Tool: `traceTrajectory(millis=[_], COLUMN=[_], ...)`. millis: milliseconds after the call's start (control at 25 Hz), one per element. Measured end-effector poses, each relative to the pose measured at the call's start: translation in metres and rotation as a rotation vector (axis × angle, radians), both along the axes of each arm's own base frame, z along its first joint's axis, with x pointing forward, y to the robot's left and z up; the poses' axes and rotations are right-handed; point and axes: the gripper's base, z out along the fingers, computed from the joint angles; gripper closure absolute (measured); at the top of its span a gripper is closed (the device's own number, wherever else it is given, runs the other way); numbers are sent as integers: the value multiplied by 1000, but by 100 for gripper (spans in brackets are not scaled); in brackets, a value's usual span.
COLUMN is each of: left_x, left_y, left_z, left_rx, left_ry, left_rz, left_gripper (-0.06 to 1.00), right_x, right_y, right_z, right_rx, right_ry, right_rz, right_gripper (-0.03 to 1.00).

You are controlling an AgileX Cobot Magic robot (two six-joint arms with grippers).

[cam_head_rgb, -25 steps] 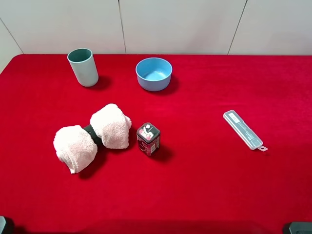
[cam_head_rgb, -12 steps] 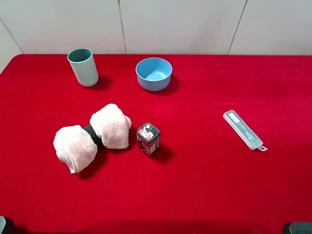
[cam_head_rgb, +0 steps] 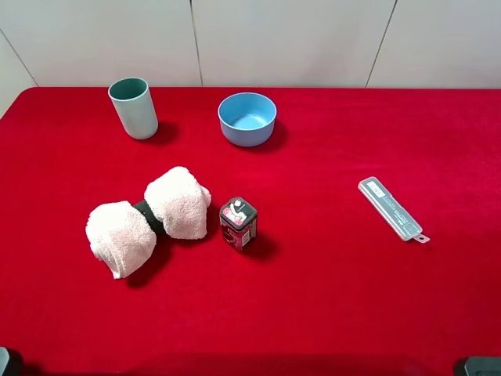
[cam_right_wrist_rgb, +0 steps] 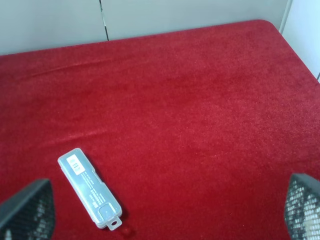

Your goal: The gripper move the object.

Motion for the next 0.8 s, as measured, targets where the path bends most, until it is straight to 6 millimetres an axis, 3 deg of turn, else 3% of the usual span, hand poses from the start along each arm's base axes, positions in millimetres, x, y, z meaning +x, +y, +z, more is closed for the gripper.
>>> traceTrajectory(millis=[800], left_x=[0], left_y=[0], left_z=[0], left_rx=[0], left_ry=[0], left_rz=[0], left_gripper=[-2], right_x=[0], right_y=[0], right_z=[0], right_rx=[2], right_ry=[0], right_rz=[1], right_gripper=[27])
